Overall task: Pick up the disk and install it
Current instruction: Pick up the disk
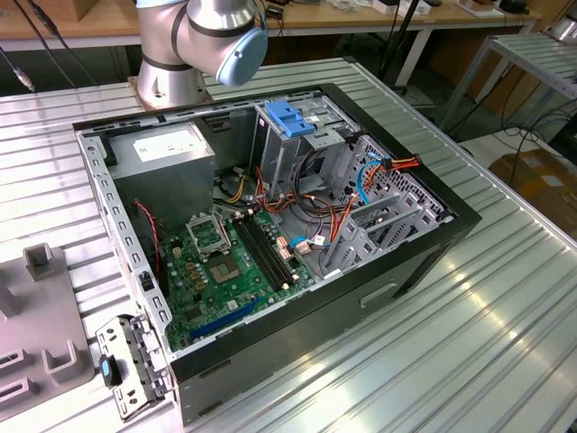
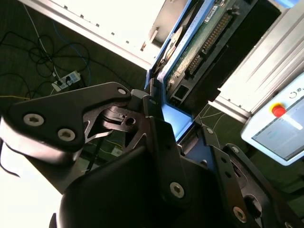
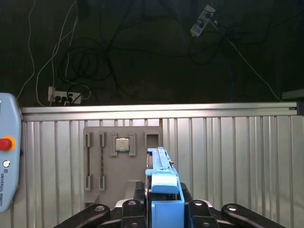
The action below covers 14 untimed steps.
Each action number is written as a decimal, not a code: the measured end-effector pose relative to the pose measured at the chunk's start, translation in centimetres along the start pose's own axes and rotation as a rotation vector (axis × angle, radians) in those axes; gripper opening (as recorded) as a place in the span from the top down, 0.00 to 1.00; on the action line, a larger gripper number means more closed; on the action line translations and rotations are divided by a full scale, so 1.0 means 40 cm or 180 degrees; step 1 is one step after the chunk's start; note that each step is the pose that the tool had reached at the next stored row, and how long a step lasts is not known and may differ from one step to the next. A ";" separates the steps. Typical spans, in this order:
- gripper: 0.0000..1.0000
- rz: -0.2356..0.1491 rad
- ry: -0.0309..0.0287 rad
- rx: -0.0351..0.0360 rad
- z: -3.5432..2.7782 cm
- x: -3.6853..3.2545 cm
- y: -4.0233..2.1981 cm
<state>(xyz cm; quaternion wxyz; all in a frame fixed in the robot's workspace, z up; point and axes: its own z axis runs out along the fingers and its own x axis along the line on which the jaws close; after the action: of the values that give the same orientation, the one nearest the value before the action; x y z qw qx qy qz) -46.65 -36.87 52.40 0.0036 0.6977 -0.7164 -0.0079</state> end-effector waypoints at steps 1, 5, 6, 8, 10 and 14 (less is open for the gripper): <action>0.63 0.0000 0.0000 0.0000 0.000 0.000 -0.001; 0.63 0.0000 0.0000 0.0000 0.000 0.000 -0.012; 0.63 0.0000 0.0000 0.0000 0.000 0.000 -0.015; 0.63 0.0000 0.0000 0.0000 0.000 -0.001 -0.020; 0.63 0.0000 0.0000 0.0000 0.000 -0.001 -0.028; 0.63 0.0000 0.0000 0.0000 -0.001 -0.001 -0.039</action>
<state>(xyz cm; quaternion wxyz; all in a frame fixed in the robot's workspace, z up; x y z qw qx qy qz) -45.07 -36.87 52.40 0.0036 0.6977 -0.7164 -0.0079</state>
